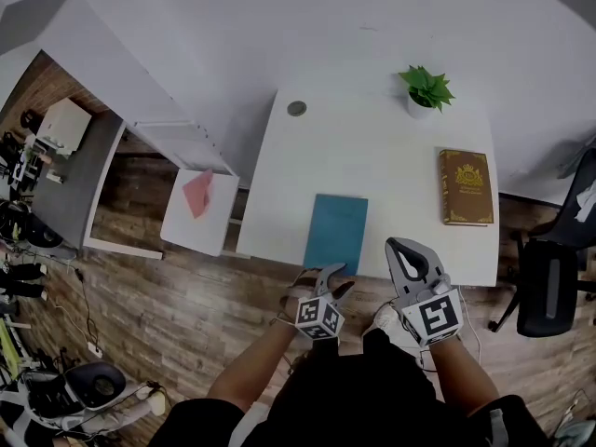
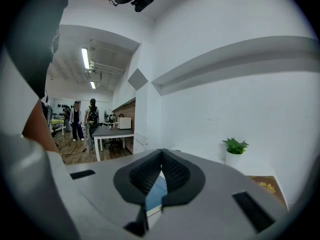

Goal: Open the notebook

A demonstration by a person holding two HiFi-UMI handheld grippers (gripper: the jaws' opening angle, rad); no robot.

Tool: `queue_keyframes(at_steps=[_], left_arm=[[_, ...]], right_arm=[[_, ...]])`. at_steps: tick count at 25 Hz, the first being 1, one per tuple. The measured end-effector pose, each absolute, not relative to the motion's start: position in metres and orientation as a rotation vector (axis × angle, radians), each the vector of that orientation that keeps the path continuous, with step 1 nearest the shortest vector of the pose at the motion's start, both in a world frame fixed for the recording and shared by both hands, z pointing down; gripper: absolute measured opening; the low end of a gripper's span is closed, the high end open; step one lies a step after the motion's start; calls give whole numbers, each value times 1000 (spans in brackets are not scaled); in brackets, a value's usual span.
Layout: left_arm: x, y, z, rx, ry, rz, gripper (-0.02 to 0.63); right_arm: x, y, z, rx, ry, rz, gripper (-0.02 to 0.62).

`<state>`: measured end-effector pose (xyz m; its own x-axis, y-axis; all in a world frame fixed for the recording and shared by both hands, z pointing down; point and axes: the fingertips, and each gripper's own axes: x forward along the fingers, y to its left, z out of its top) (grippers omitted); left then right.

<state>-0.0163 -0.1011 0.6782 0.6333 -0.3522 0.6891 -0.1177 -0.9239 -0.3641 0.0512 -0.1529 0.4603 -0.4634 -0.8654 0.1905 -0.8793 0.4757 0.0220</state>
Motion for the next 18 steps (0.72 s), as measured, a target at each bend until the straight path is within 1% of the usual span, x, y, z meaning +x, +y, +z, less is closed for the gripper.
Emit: queue_keyframes(at_steps=[2,5,8,11,14,16,18], left_arm=[[-9,-102,683,-2522,347,-1202,202],[-4,-104,692,-2474,314,-1264,135],[-3,-102,702,-2449,268,-1318,127],[-2,-99,703,-2447,240,-1323,87],[-1,-96,701,-2490,228,-1329,61],[-1,-95,696,-2551,252,-1309,21],[-3,-96,687,-2629,308,-1270,11]], right_arm=[[53,-152,460,1549,-2554,132,-6],[54,-149,460,1559,-2550,138,-6],[59,-147,460,1550,-2540,122,-6],[64,-146,460,1555,-2539,102,-6],[67,-141,464,1534,-2503,138,-6],[67,-141,462,1540,-2524,103,-6],[67,-141,459,1543,-2550,50,-6]])
